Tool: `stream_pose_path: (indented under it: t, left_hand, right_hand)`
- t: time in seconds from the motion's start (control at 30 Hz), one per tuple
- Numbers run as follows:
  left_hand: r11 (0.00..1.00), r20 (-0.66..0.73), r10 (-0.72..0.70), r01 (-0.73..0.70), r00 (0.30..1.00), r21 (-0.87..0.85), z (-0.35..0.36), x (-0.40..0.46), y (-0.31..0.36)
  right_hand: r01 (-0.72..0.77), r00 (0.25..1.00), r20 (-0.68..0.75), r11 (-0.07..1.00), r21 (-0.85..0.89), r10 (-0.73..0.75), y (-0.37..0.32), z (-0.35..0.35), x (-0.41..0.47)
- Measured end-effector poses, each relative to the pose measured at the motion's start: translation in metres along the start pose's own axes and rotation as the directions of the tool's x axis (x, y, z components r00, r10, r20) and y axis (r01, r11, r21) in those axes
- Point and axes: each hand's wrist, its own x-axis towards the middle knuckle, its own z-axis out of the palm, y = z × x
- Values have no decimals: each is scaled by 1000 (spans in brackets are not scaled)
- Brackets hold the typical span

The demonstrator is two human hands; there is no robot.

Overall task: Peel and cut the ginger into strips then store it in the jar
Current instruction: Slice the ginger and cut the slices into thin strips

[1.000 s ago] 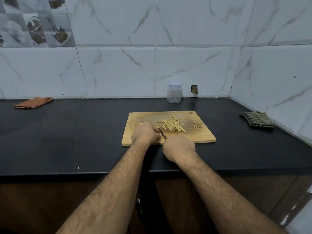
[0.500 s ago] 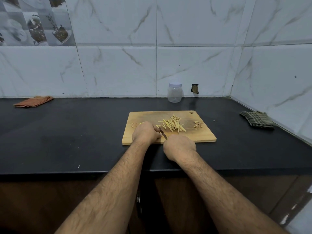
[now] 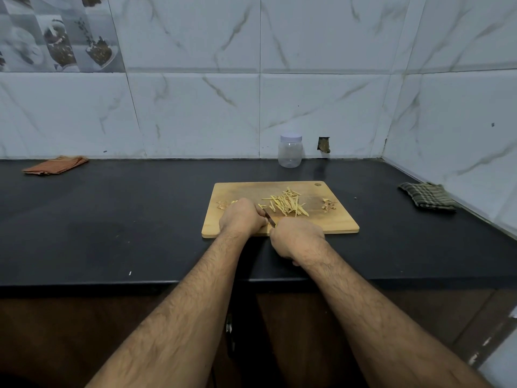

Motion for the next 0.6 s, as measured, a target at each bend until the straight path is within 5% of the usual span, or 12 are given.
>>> stream_pose_path:
  t: [0.6]
  left_hand:
    - [1000, -8, -26, 26, 1000, -12, 0, -3, 1]
  right_hand:
    - [5, 1000, 27, 995, -98, -2, 19, 8, -27]
